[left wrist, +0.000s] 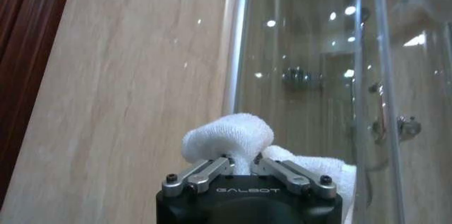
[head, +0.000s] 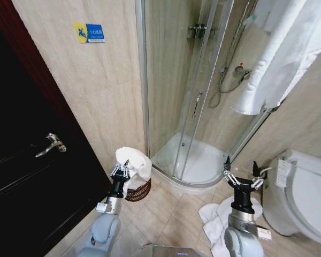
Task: Discard the used towel into the hamper.
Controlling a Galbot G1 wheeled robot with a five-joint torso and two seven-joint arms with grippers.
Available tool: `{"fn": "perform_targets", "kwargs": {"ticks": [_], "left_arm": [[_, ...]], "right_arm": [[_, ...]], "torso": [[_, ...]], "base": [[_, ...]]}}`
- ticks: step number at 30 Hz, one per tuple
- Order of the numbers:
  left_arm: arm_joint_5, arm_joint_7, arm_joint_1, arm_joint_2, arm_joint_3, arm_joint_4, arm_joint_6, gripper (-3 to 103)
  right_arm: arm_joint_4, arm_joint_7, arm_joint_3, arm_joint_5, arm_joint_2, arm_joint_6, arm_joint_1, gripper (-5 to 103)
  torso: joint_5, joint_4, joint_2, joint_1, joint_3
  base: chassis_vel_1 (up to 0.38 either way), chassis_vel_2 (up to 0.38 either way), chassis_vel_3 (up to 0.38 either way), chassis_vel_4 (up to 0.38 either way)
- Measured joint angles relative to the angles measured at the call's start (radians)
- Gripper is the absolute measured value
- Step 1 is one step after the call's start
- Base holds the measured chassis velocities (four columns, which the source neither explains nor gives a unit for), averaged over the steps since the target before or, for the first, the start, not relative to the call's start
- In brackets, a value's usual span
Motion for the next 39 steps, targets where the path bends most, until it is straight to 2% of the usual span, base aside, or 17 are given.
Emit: {"fn": "perform_targets", "kwargs": {"ticks": [7, 12, 18, 22, 24, 25, 26, 27, 28, 30, 31, 34, 39], "left_arm": [[-0.040, -0.007, -0.091, 0.055, 0.037, 0.173, 0.001, 6], [-0.056, -0.007, -0.145, 0.068, 0.063, 0.270, 0.002, 6], [-0.059, -0.009, -0.194, 0.066, 0.081, 0.337, 0.001, 6], [-0.062, -0.023, -0.241, 0.055, 0.110, 0.416, 0.001, 6], [-0.061, -0.027, -0.272, 0.047, 0.130, 0.469, 0.001, 6], [-0.061, -0.027, -0.272, 0.047, 0.130, 0.469, 0.001, 6], [-0.060, -0.028, -0.282, 0.044, 0.136, 0.484, 0.001, 6], [-0.058, -0.030, -0.298, 0.038, 0.148, 0.506, 0.001, 6], [-0.056, -0.031, -0.310, 0.033, 0.158, 0.522, 0.001, 6], [-0.055, -0.032, -0.315, 0.031, 0.162, 0.529, 0.001, 6], [-0.051, -0.034, -0.328, 0.026, 0.171, 0.545, 0.001, 6], [-0.049, -0.037, -0.343, 0.023, 0.182, 0.560, 0.002, 6], [-0.048, -0.051, -0.393, 0.028, 0.219, 0.606, 0.011, 6]], "right_arm": [[0.016, -0.040, -0.024, -0.048, 0.019, 0.024, -0.025, 100], [0.044, -0.057, -0.037, -0.103, 0.019, 0.032, -0.035, 100], [0.087, -0.071, -0.032, -0.110, 0.019, 0.012, -0.032, 100], [0.188, -0.111, -0.051, -0.019, 0.007, -0.088, -0.012, 100], [0.270, -0.089, -0.066, 0.034, -0.028, -0.258, 0.004, 100], [0.270, -0.089, -0.066, 0.034, -0.028, -0.258, 0.004, 100], [0.292, -0.076, -0.068, 0.053, -0.039, -0.319, 0.008, 100], [0.334, -0.050, -0.067, 0.090, -0.062, -0.428, 0.028, 100], [0.358, -0.048, -0.064, 0.129, -0.083, -0.491, 0.045, 100], [0.367, -0.047, -0.063, 0.145, -0.092, -0.511, 0.050, 100], [0.386, -0.041, -0.066, 0.189, -0.119, -0.558, 0.061, 100], [0.392, -0.032, -0.074, 0.222, -0.142, -0.587, 0.062, 100], [0.368, -0.040, -0.071, 0.178, -0.160, -0.528, 0.100, 100]], "torso": [[-0.0002, 0.0001, 0.000, 0.000, 0.000], [-0.0001, 0.0001, 0.000, 0.000, 0.000], [-0.0001, 0.0000, 0.000, 0.000, 0.000], [0.0000, 0.0000, 0.000, 0.000, 0.000], [-0.0002, 0.0001, 0.000, 0.000, 0.000], [-0.0002, 0.0001, 0.000, 0.000, 0.000], [-0.0001, 0.0000, 0.000, 0.000, 0.000], [-0.0001, 0.0000, 0.000, 0.000, 0.000], [-0.0001, 0.0000, 0.000, 0.000, 0.000], [-0.0002, 0.0000, 0.000, 0.000, 0.000], [0.0000, 0.0001, 0.000, 0.000, 0.000], [0.0000, 0.0001, 0.000, 0.000, 0.000], [0.0001, 0.0001, 0.000, 0.000, 0.000]], "base": [[0.000, 0.000, 0.000, 0.000], [0.000, 0.000, 0.000, 0.000], [0.000, 0.000, 0.000, 0.000], [0.000, 0.000, 0.000, 0.000], [0.000, 0.000, 0.000, 0.000], [0.000, 0.000, 0.000, 0.000], [0.000, 0.000, 0.000, 0.000], [0.000, 0.000, 0.000, 0.000], [0.000, 0.000, 0.000, 0.000], [0.000, 0.000, 0.000, 0.000], [0.000, 0.000, 0.000, 0.000], [0.000, 0.000, 0.000, 0.000], [0.000, 0.000, 0.000, 0.000]]}}
